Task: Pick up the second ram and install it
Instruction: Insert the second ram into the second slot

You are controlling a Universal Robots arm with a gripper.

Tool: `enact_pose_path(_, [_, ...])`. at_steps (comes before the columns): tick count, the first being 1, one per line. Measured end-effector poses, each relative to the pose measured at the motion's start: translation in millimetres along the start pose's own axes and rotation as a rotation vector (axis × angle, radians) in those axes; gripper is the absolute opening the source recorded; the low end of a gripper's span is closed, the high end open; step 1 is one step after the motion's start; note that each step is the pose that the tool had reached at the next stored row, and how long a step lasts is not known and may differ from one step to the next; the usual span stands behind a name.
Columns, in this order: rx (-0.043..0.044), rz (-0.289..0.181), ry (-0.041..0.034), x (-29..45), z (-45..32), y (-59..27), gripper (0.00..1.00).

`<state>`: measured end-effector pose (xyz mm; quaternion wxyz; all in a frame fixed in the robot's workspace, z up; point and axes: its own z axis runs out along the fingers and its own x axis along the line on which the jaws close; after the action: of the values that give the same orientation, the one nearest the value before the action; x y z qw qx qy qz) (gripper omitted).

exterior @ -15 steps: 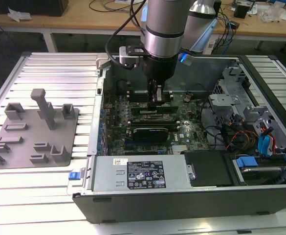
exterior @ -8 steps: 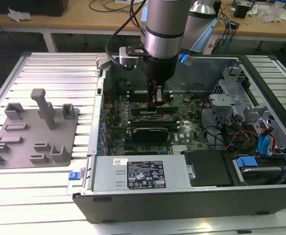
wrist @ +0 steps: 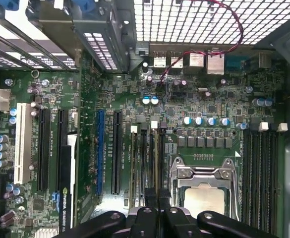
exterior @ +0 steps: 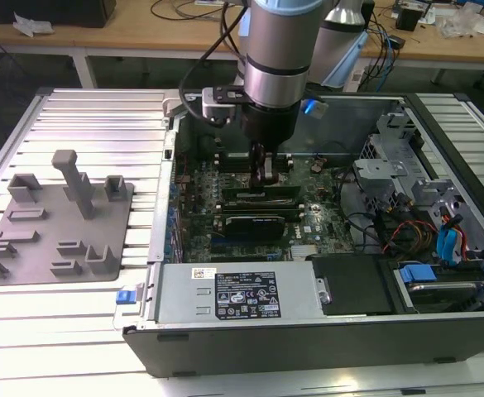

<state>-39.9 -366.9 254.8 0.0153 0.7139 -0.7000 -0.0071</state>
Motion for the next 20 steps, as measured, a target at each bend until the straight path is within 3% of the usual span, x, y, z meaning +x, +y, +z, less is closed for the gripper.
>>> enact_pose_path(6, [-0.0003, 0.015, -0.0004, 0.1, 12.2, -0.6, 0.09])
enact_pose_path(11, [-0.0005, 0.037, -0.0012, 0.4, 14.9, -1.6, 0.09])
enact_pose_path(20, [-0.0003, 0.027, -0.0009, 0.5, 17.3, -2.1, 0.09])
